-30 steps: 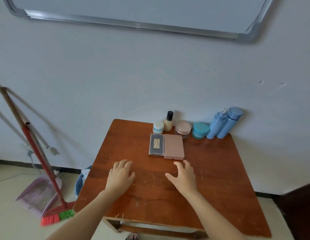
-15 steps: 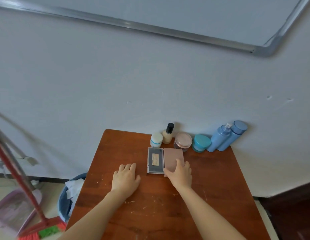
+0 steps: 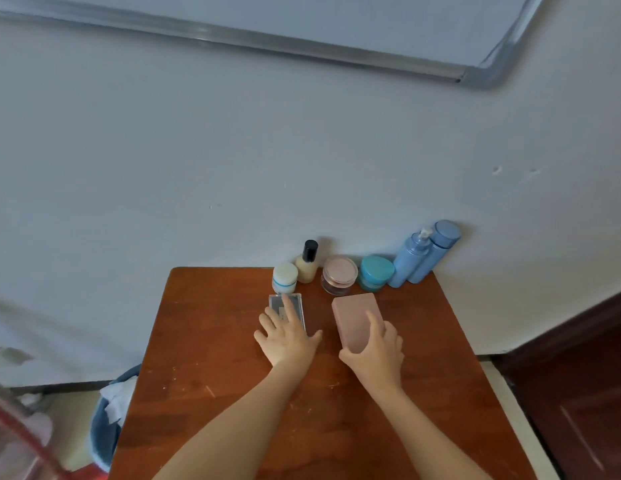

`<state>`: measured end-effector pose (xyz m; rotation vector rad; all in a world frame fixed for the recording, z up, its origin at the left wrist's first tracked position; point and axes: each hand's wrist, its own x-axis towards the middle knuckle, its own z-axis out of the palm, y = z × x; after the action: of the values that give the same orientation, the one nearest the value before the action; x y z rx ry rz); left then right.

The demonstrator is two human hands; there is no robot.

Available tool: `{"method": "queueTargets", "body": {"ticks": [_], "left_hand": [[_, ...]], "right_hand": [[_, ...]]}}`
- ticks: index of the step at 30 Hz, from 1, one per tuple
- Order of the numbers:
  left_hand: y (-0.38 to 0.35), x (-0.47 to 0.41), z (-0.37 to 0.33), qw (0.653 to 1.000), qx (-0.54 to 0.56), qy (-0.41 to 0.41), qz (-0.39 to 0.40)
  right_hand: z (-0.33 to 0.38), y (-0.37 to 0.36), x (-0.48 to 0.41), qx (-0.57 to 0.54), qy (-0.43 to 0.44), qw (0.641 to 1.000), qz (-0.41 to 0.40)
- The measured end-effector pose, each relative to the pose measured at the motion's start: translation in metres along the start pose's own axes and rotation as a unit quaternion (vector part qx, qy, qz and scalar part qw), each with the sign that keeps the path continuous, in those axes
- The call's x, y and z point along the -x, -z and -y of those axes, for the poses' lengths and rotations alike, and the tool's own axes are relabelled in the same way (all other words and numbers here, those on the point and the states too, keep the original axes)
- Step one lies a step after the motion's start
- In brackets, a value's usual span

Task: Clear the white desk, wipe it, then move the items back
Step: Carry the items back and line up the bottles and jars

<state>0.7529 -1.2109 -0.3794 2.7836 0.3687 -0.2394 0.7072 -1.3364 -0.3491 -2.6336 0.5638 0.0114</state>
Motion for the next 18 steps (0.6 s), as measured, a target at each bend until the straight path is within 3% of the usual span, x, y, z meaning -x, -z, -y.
{"method": "queueTargets", "body": {"ticks": [5, 10, 18], "left_hand": [[-0.004, 0.001, 0.003, 0.998, 0.033, 0.052, -0.011], [0.01, 0.009, 0.02, 0.995, 0.091, 0.022, -0.018], [0.035, 0.054, 0.076, 0.98, 0.188, 0.001, -0.066]], "right_hand": [[-0.015, 0.013, 0.009, -0.004, 0.013, 0.999, -0.032], [-0.019, 0.016, 0.017, -0.007, 0.025, 0.999, -0.023], [-0.017, 0.019, 0.031, -0.007, 0.121, 0.993, -0.006]]}}
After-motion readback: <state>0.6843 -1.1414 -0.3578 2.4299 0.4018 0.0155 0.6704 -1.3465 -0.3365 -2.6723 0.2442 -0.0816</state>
